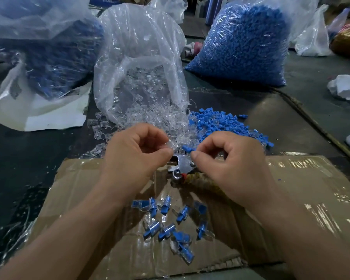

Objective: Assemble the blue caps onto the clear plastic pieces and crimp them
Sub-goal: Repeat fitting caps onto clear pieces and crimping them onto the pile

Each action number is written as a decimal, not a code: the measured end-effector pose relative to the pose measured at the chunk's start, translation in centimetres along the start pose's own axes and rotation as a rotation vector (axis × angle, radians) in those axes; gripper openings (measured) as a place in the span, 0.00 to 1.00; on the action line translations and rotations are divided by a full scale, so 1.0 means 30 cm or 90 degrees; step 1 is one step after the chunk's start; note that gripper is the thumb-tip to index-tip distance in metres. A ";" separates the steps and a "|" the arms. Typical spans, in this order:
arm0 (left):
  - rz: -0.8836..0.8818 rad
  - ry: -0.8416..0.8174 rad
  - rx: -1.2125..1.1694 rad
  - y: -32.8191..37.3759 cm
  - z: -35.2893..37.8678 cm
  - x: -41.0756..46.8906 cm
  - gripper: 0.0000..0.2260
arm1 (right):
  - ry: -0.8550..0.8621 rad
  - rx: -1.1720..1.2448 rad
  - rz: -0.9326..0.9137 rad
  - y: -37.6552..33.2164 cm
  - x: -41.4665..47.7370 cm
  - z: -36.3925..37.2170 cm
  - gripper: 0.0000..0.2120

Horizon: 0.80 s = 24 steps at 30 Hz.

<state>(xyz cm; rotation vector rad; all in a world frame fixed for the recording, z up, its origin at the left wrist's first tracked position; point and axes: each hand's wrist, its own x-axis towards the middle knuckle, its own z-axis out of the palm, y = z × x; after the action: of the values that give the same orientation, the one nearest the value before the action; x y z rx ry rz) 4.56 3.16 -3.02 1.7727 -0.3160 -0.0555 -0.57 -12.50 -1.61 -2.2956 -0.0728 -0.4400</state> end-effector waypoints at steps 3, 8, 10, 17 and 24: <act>0.018 -0.014 0.030 0.003 0.002 -0.001 0.08 | -0.012 -0.027 -0.019 -0.011 -0.006 0.024 0.07; 0.045 -0.046 0.034 0.012 0.006 -0.006 0.07 | -0.007 -0.055 -0.017 0.000 -0.002 0.030 0.07; 0.052 -0.058 0.038 0.013 0.008 -0.010 0.07 | -0.003 -0.070 -0.022 0.000 -0.001 0.034 0.07; 0.010 -0.084 -0.040 0.011 -0.002 -0.004 0.06 | -0.002 0.009 -0.019 0.010 -0.003 0.039 0.06; -0.073 -0.139 -0.212 0.023 -0.011 0.001 0.06 | -0.043 0.141 -0.064 0.020 -0.003 0.037 0.16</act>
<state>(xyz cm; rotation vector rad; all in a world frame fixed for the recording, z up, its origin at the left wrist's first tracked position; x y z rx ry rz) 4.51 3.34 -2.27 1.4539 -0.3402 -0.3662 -0.23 -12.11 -2.78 -2.0938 -0.2588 -0.3848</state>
